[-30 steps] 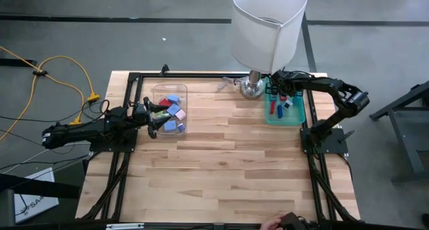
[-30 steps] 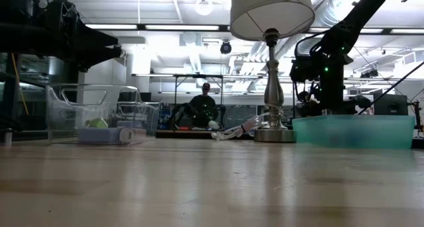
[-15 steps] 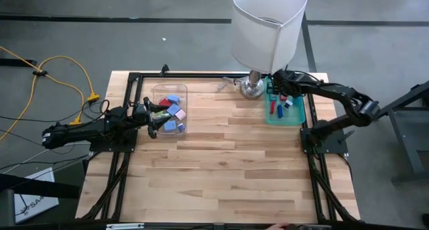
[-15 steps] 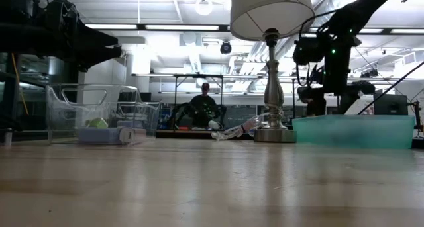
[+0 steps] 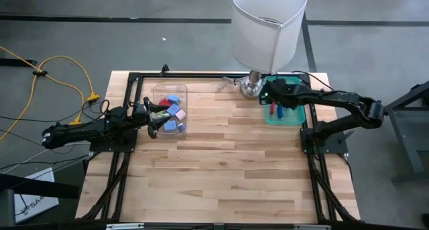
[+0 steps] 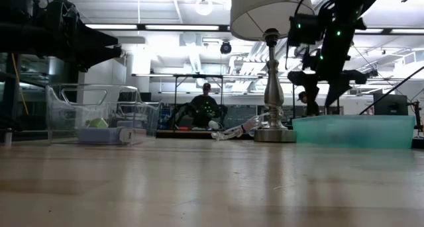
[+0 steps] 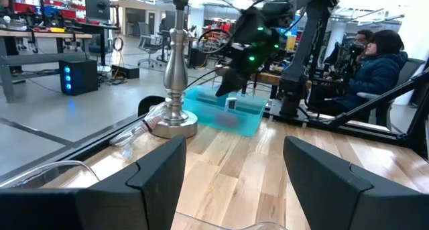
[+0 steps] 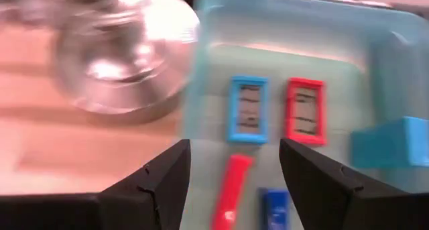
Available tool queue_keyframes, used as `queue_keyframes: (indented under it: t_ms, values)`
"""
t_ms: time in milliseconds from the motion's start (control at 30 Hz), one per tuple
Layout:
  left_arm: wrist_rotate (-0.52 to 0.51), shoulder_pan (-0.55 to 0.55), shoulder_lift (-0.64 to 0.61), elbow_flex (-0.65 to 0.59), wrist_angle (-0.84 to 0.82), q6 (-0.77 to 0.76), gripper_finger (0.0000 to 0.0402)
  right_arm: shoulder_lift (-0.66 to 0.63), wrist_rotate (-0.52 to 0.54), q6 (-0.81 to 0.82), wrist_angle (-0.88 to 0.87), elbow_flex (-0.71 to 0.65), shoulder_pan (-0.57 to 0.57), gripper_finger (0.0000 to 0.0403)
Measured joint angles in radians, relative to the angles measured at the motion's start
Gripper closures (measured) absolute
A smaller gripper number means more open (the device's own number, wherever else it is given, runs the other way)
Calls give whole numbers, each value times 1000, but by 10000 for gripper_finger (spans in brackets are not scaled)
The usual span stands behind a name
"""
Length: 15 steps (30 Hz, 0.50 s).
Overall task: Pick & Place Office items
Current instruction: Return to Home Position
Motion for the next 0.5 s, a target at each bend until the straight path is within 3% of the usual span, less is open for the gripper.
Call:
queue_keyframes:
  t_ms: [500]
  values:
    - [0, 0, 0, 0, 0, 0, 158, -12, 28, -101, 280, 0, 417, 188]
